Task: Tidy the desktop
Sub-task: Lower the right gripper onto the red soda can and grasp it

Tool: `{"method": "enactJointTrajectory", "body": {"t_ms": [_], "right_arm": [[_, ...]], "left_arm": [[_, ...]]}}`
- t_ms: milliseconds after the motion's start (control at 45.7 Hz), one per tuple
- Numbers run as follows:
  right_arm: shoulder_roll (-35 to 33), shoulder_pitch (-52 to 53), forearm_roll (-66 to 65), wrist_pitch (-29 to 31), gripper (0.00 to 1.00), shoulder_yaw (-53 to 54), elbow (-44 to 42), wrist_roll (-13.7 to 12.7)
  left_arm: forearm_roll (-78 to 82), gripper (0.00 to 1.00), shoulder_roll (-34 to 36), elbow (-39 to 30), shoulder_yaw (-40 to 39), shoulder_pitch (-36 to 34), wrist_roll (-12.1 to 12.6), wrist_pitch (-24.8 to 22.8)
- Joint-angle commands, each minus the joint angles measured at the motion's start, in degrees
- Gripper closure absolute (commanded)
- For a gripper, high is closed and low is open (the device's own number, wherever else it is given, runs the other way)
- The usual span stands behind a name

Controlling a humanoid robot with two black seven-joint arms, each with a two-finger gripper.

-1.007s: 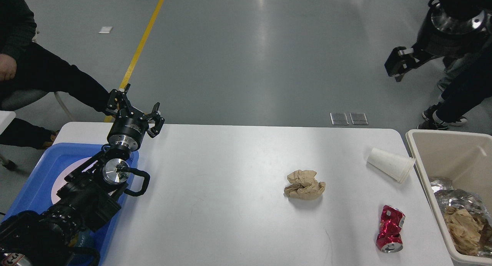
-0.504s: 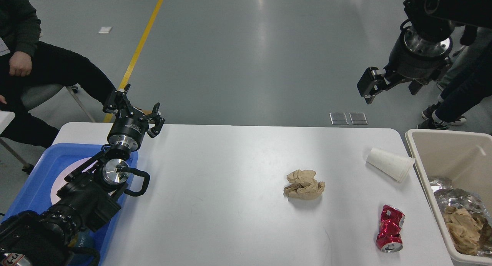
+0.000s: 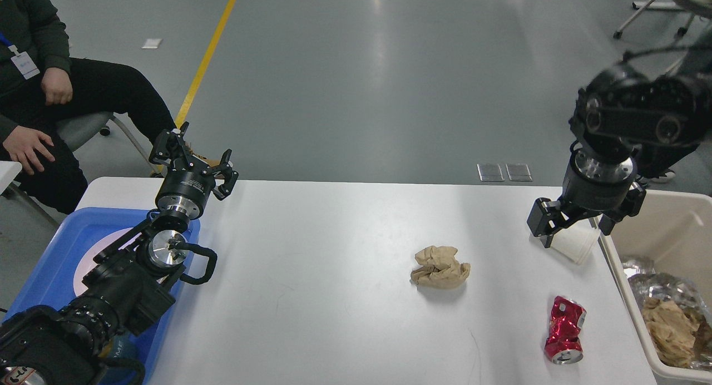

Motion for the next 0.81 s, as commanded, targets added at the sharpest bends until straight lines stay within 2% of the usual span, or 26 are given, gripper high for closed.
{"method": "enactJointTrajectory", "body": {"t_ms": [0, 175, 350, 591, 788], "right_arm": [[-2.40, -3.53, 5.88, 0.00, 0.00, -0.46, -0.94, -0.11], [-3.37, -7.05, 15.64, -0.50, 0.00, -3.45, -2.26, -0.11], [-4.34, -11.09, 18.90, -6.65, 0.00, -3.89, -2.34, -0.19], [-4.96, -18.82, 19.08, -17.99, 0.00, -2.84, -3.49, -0.11], [-4.87, -24.45, 18.73, -19.93, 0.00, -1.70, -6.12, -0.11]], "left_arm": [[0.00, 0.04, 0.01, 0.00, 0.00, -0.03, 0.00, 0.00], [0.00, 0.04, 0.01, 0.00, 0.00, -0.03, 0.00, 0.00], [0.09, 0.04, 0.01, 0.00, 0.00, -0.03, 0.00, 0.00], [0.00, 0.04, 0.01, 0.00, 0.00, 0.06, 0.00, 0.00], [0.00, 0.04, 0.01, 0.00, 0.00, -0.03, 0.00, 0.00]]}}
